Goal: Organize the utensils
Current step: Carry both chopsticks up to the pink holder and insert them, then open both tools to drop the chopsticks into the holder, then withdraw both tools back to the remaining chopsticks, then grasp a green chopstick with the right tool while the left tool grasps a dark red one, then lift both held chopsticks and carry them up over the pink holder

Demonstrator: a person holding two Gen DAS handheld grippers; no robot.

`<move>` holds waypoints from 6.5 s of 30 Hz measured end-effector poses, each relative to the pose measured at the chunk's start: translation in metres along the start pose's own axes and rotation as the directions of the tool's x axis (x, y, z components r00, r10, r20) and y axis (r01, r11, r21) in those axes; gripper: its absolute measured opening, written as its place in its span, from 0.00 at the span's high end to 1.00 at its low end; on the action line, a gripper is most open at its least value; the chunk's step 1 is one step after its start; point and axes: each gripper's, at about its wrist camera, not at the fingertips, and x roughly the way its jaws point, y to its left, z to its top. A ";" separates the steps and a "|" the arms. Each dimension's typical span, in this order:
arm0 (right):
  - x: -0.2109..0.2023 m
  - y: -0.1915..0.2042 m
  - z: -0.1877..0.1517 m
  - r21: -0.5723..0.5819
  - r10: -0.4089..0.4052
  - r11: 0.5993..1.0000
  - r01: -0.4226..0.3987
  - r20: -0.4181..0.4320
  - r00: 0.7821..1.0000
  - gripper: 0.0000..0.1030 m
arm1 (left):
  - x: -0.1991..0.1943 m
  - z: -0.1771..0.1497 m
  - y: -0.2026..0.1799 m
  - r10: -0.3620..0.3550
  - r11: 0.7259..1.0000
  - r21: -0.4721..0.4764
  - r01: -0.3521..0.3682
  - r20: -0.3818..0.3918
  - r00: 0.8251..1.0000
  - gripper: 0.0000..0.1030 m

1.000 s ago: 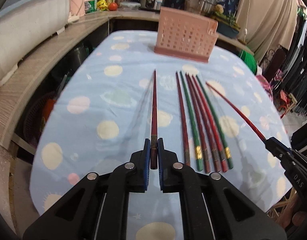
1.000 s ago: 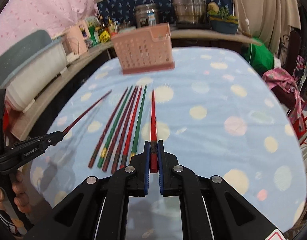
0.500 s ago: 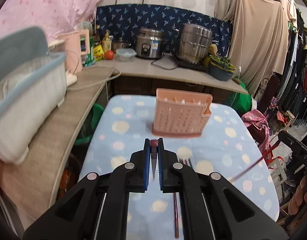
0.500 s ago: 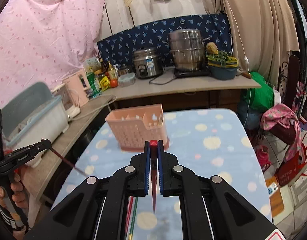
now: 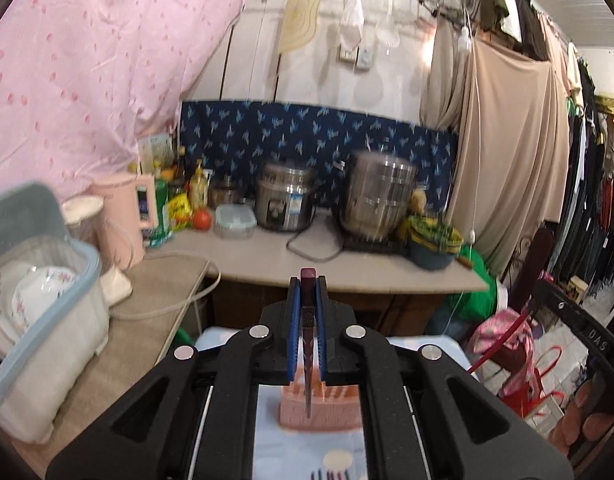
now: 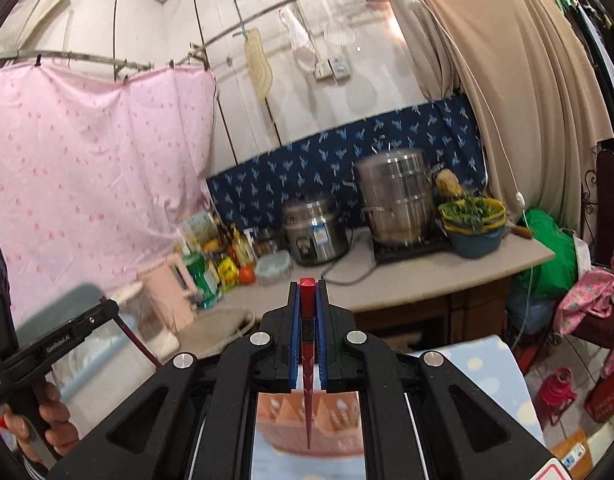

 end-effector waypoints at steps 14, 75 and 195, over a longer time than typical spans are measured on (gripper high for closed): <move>0.097 0.004 -0.037 -0.008 0.002 1.000 -0.003 -0.103 0.995 0.93 | 0.091 -0.023 -0.008 0.061 0.998 0.027 -0.059 -0.071 0.996 0.93; -0.075 -0.002 -0.173 -0.083 -0.068 0.996 0.044 -0.308 0.949 0.66 | -0.031 -0.159 0.001 0.126 0.986 0.134 -0.096 -0.233 0.964 0.40; -0.073 -0.004 -0.041 0.054 0.014 0.998 -0.011 -0.043 0.999 0.93 | -0.044 -0.033 0.003 0.014 0.999 -0.034 -0.017 -0.071 0.997 0.93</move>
